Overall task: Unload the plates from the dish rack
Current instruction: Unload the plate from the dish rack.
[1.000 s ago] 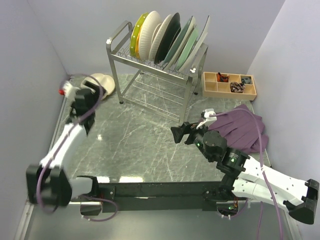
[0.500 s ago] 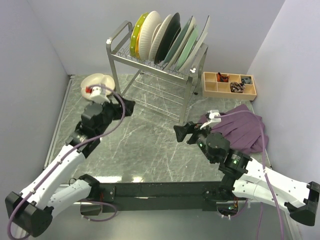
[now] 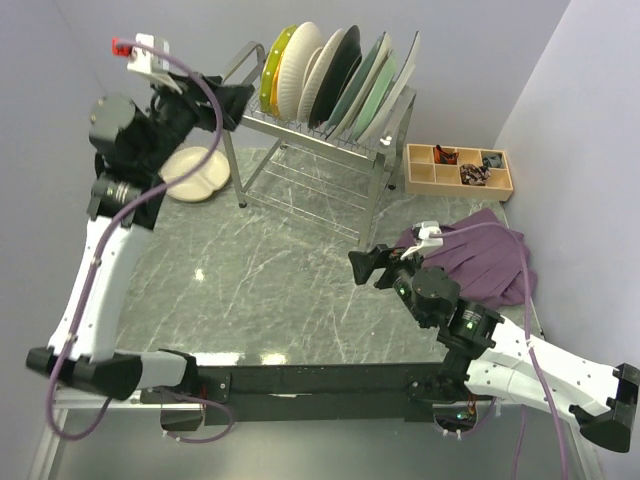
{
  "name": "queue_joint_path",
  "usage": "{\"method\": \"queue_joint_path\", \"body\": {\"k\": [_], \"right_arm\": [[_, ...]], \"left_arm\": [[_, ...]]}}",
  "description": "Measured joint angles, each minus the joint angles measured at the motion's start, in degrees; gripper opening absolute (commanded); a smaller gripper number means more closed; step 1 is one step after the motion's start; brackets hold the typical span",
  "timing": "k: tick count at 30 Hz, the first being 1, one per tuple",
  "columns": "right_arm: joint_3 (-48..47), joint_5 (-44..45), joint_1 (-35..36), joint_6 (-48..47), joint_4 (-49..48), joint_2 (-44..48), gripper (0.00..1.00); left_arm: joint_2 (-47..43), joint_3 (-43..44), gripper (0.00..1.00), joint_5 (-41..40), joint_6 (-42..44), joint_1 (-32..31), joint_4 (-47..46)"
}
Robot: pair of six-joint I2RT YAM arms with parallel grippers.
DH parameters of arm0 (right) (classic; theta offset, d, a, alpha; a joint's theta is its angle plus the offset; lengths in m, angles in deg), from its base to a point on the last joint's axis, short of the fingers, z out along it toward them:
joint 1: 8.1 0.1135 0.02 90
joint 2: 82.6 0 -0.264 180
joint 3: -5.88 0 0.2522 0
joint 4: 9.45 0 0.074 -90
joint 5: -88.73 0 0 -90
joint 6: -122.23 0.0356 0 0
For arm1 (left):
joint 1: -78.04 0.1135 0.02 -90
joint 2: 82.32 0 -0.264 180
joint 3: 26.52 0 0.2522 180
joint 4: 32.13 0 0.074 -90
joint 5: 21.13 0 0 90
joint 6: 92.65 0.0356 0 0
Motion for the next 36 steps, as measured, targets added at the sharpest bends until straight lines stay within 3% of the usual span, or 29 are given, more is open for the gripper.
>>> {"method": "queue_joint_path", "body": {"k": [5, 11, 16, 30, 36], "right_arm": [[0.0, -0.2, 0.0, 0.0, 0.0, -0.5, 0.95], [0.0, -0.5, 0.0, 0.0, 0.0, -0.5, 0.95], [0.0, -0.5, 0.0, -0.2, 0.0, -1.4, 0.95], [-0.1, -1.3, 0.0, -0.6, 0.6, -2.7, 0.95], [-0.2, -1.4, 0.0, -0.8, 0.6, -2.8, 0.95]], "left_arm": [[8.6, 3.4, 0.76, 14.7, -3.2, 9.1, -2.2], [19.6, 5.0, 0.64, 24.6, -5.4, 11.6, -3.3], [25.6, 9.9, 0.53, 27.3, -5.2, 11.6, -3.4], [37.7, 25.1, 0.47, 35.9, -12.0, 11.9, -14.3], [40.9, 26.5, 0.43, 36.0, -17.0, 11.9, -18.3]]}}
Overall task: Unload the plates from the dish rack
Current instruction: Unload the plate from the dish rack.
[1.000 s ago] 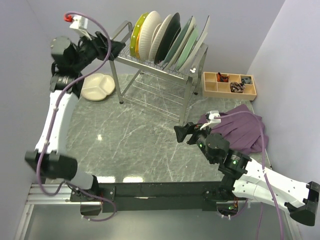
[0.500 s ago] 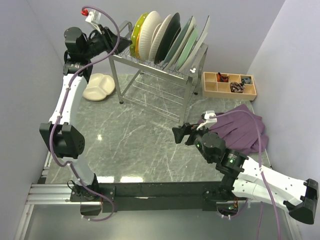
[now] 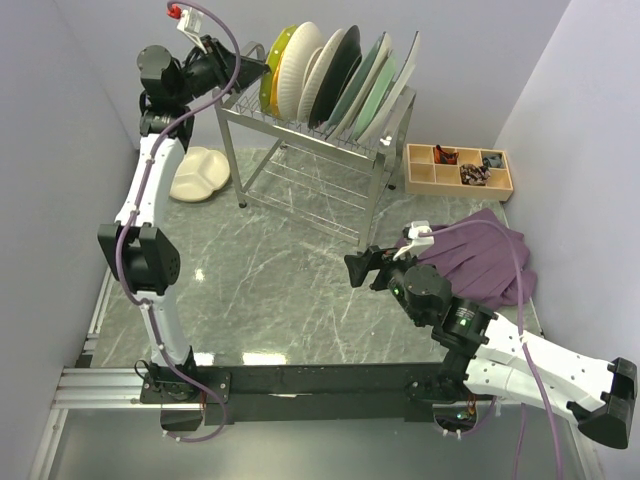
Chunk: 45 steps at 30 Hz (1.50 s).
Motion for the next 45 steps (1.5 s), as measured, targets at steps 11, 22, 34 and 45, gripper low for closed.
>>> {"method": "queue_joint_path", "body": {"k": [11, 22, 34, 45], "right_arm": [[-0.3, 0.1, 0.0, -0.3, 0.3, -0.5, 0.95], [-0.9, 0.1, 0.1, -0.5, 0.5, -0.9, 0.95], [-0.9, 0.2, 0.5, -0.5, 0.7, -0.5, 0.95], [-0.9, 0.3, 0.5, -0.5, 0.7, 0.3, 0.95]], "left_arm": [[3.9, 2.1, 0.37, -0.2, -8.3, 0.0, -8.2], [4.9, 2.7, 0.34, 0.0, -8.6, -1.2, -9.5], [6.2, 3.8, 0.06, 0.4, -12.4, -2.1, -12.4], [7.0, 4.4, 0.01, 0.6, -19.0, -2.0, -13.7]]}}
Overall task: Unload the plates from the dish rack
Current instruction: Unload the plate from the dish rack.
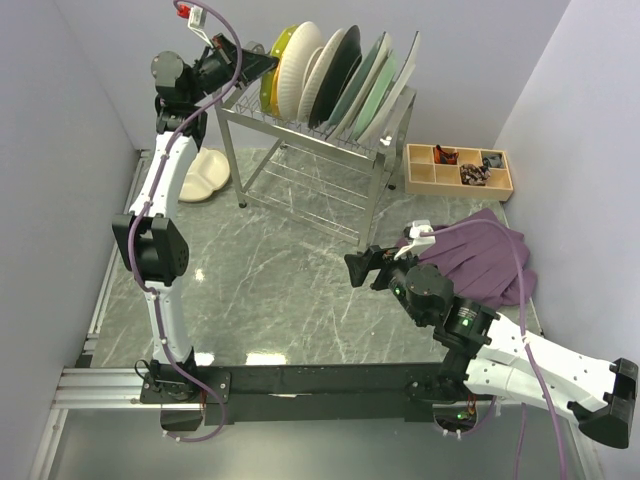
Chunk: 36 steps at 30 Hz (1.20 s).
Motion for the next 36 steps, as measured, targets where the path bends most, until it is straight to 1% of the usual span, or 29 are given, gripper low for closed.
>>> {"method": "queue_joint_path", "body": {"k": [17, 28, 36], "right_arm": [[0.0, 0.1, 0.0, 0.0, 0.0, -0.1, 0.95], [0.0, 0.1, 0.2, 0.0, 0.0, -0.1, 0.95], [0.0, 0.3, 0.3, -0.2, 0.0, -0.7, 0.95]], "left_arm": [[0.9, 4.7, 0.01, -3.5, -1.8, -0.2, 6.2], [0.9, 4.3, 0.01, -3.7, -4.0, 0.0, 4.7], [0.9, 4.3, 0.01, -3.7, -6.6, 0.7, 0.9]]}}
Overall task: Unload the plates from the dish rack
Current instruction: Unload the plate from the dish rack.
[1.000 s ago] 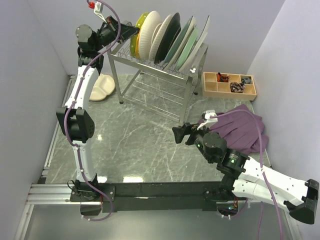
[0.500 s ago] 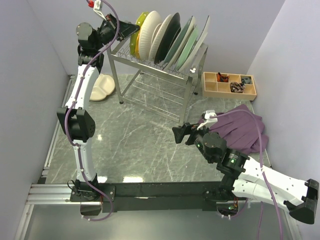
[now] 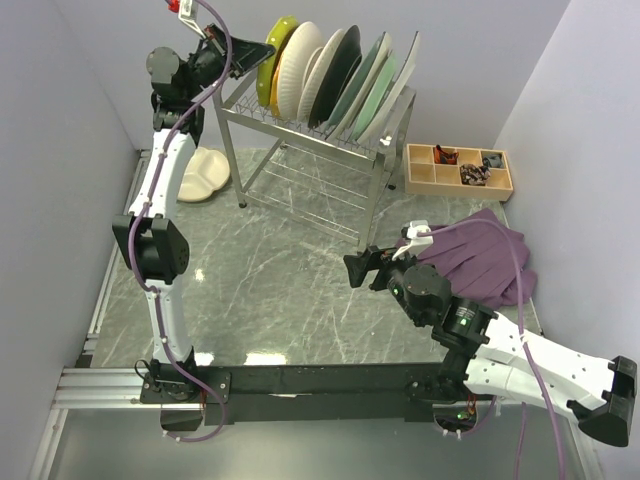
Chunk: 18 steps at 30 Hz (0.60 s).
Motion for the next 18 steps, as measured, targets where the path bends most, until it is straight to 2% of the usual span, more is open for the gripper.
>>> {"method": "queue_joint_path", "body": {"k": [18], "right_arm": [[0.0, 0.9, 0.4, -0.1, 0.0, -0.1, 0.95]], "left_arm": [[-1.1, -2.4, 0.01, -1.2, -2.4, 0.3, -3.6]]}}
